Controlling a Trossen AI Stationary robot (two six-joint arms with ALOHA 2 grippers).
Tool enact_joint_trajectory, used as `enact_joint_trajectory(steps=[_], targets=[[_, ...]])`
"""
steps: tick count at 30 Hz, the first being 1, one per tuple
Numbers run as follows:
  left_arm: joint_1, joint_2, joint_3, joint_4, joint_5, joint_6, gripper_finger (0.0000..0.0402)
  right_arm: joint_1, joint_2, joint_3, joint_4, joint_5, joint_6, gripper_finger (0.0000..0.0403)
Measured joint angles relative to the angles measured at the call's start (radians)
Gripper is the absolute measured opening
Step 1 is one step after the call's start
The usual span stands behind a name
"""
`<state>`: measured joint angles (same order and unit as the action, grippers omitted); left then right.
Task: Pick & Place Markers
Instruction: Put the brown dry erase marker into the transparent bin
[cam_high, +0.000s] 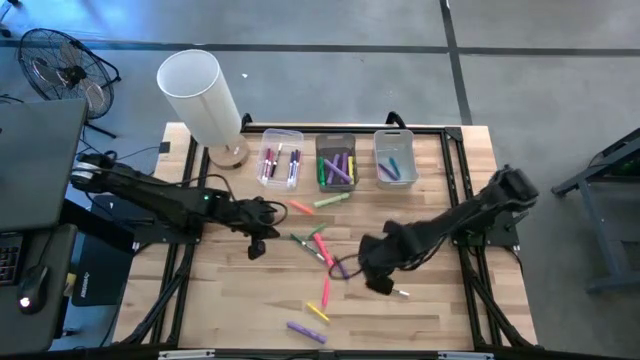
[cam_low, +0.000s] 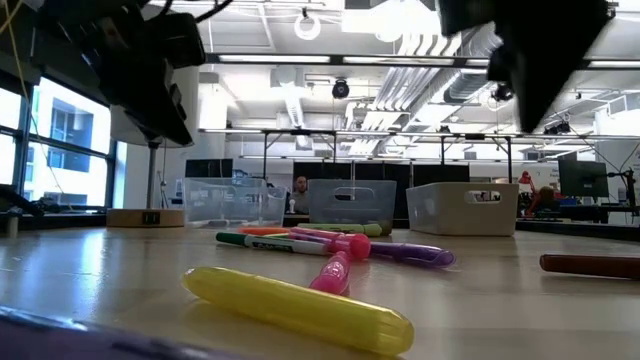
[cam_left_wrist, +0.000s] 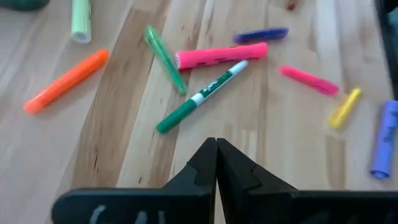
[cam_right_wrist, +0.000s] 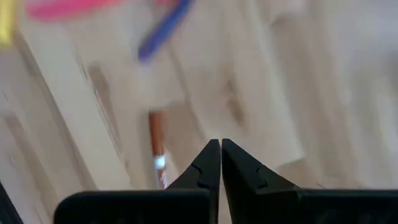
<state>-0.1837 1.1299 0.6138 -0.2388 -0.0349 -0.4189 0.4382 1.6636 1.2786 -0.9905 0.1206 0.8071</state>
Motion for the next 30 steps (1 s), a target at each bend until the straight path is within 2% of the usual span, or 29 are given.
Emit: enact_joint_trajectory(steps=[3,7,11,14,19,25,30], targets=[[0.0,-0.026,-0.012,-0.013,0.0,0.022,0.0,0.026,0.093,0.03,-0.022,-0.094,0.029,0.0023],[0.0,-0.034,-0.013,-0.032,0.015,0.029,0.0,0.062,0.179,0.035,0.016,-0.199,0.052,0.0067],[0.0,-0.034,-0.013,-0.062,0.079,0.05,0.0,0.098,0.238,0.036,0.035,-0.205,0.049,0.0105],[0.0,-0.034,-0.013,-0.078,0.086,0.052,0.0,0.114,0.285,0.035,0.032,-0.199,0.026,0.0114],[0.0,-0.033,-0.013,-0.075,0.086,0.058,0.0,0.109,0.324,-0.021,0.084,-0.24,0.025,0.0097],[0.0,-0.033,-0.013,-0.046,0.087,0.04,0.0,0.077,0.291,-0.124,0.212,-0.276,0.045,0.002],[0.0,-0.033,-0.013,0.027,0.061,-0.033,0.0001,0.029,0.213,-0.141,0.201,-0.196,0.029,0.003]])
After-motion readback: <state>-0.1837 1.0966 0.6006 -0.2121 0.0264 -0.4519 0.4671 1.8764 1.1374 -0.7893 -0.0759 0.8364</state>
